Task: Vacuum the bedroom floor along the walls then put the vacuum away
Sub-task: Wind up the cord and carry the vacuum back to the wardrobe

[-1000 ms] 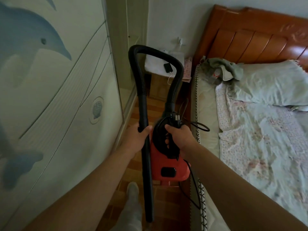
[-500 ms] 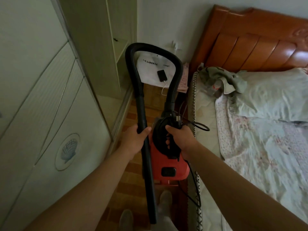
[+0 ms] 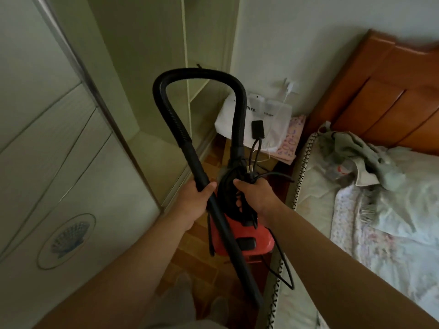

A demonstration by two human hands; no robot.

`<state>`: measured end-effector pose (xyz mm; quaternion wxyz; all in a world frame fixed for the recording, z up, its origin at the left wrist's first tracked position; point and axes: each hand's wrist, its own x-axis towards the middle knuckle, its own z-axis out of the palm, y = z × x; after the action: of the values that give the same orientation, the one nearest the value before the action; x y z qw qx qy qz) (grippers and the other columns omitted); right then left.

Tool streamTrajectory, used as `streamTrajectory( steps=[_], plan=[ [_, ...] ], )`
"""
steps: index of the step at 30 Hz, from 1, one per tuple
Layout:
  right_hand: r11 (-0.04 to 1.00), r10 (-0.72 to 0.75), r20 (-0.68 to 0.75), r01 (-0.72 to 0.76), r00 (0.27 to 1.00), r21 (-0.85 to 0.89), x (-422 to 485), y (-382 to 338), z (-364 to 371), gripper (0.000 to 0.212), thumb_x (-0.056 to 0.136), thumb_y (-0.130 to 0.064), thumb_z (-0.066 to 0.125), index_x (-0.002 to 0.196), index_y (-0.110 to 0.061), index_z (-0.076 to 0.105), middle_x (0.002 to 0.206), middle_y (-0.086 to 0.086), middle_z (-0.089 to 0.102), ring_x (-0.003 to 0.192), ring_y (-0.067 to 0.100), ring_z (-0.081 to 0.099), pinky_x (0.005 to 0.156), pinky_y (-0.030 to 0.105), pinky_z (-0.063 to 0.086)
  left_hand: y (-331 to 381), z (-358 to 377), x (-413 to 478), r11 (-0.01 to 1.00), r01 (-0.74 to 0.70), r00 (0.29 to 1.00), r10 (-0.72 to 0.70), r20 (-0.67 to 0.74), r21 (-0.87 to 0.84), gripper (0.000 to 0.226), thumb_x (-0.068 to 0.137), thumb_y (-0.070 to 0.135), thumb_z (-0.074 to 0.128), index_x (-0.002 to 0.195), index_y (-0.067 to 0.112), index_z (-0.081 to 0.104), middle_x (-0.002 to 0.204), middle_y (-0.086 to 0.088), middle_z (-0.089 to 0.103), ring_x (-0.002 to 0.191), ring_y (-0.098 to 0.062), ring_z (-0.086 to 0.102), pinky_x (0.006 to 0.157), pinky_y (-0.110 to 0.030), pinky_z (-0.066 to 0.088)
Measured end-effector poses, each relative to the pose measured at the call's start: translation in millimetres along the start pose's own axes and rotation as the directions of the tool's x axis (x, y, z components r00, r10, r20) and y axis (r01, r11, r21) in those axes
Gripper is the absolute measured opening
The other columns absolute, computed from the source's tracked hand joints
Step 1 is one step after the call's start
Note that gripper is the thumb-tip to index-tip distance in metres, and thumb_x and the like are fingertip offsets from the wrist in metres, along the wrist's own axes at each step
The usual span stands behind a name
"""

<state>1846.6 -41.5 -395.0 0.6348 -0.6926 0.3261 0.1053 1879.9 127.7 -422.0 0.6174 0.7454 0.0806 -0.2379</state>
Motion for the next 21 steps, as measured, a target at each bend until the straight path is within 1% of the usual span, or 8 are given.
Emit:
streamTrajectory(
  steps=[4,6,9,11,15,18,21],
  plan=[
    [0.998,0.011,0.022,-0.010,1.000,-0.056,51,-23,2,0.024,0.100,-0.025,0.066,0.092,-0.002,0.065,0.066,0.009,0.061,0.057,0.024,0.059,0.062,0.037,0.051,6,5,43,0.995,0.037,0.999,-0.039,-0.016,-0.091,0.012,0.102,0.033,0.062,0.104,0.020,0.062,0.106,-0.007,0.072,0.094,-0.020,0.072,0.080,-0.041,0.062],
    [0.997,0.014,0.020,-0.013,1.000,-0.075,73,-33,5,0.023,0.100,-0.024,0.066,0.092,-0.002,0.065,0.064,0.008,0.062,0.056,0.024,0.059,0.062,0.038,0.052,10,4,67,0.990,0.065,0.998,-0.066,-0.008,-0.122,0.017,0.102,0.032,0.063,0.109,0.016,0.063,0.105,-0.007,0.073,0.095,-0.022,0.073,0.077,-0.041,0.063],
    [0.995,0.016,0.038,-0.012,0.999,-0.101,105,-53,8,0.022,0.099,-0.022,0.066,0.090,-0.002,0.065,0.063,0.007,0.062,0.056,0.024,0.059,0.061,0.037,0.053,21,2,102,0.980,0.100,0.995,-0.102,-0.005,-0.174,0.024,0.102,0.030,0.062,0.120,0.014,0.060,0.108,-0.006,0.071,0.093,-0.017,0.072,0.067,-0.033,0.061],
    [0.993,0.020,0.042,-0.015,0.999,-0.114,125,-68,10,0.021,0.099,-0.022,0.067,0.091,-0.002,0.066,0.065,0.008,0.063,0.056,0.024,0.059,0.060,0.037,0.053,31,-1,120,0.966,0.126,0.992,-0.130,-0.003,-0.225,0.025,0.103,0.028,0.062,0.122,0.014,0.060,0.110,-0.004,0.070,0.093,-0.015,0.071,0.065,-0.030,0.061],
    [0.986,0.027,0.110,-0.009,0.994,-0.165,167,-99,18,0.021,0.099,-0.023,0.066,0.094,-0.003,0.065,0.069,0.010,0.063,0.055,0.024,0.059,0.058,0.036,0.051,46,-7,156,0.947,0.154,0.985,-0.171,-0.035,-0.283,0.026,0.103,0.027,0.062,0.122,0.010,0.063,0.114,-0.007,0.070,0.096,-0.014,0.071,0.065,-0.029,0.060],
    [0.979,0.031,0.172,0.005,0.985,-0.204,197,-117,25,0.022,0.100,-0.022,0.064,0.093,-0.002,0.065,0.071,0.013,0.062,0.060,0.027,0.058,0.062,0.039,0.051,54,-11,181,0.934,0.157,0.979,-0.190,-0.072,-0.322,0.024,0.103,0.026,0.062,0.120,0.009,0.063,0.114,-0.007,0.070,0.095,-0.013,0.070,0.061,-0.026,0.060],
    [0.976,0.050,0.238,0.004,0.970,-0.219,234,-134,32,0.021,0.100,-0.022,0.064,0.091,-0.003,0.064,0.069,0.012,0.061,0.060,0.027,0.057,0.065,0.040,0.051,62,-12,208,0.914,0.170,0.965,-0.230,-0.124,-0.368,0.022,0.102,0.026,0.063,0.117,0.010,0.064,0.110,-0.007,0.072,0.091,-0.013,0.073,0.063,-0.030,0.062]
  ],
)
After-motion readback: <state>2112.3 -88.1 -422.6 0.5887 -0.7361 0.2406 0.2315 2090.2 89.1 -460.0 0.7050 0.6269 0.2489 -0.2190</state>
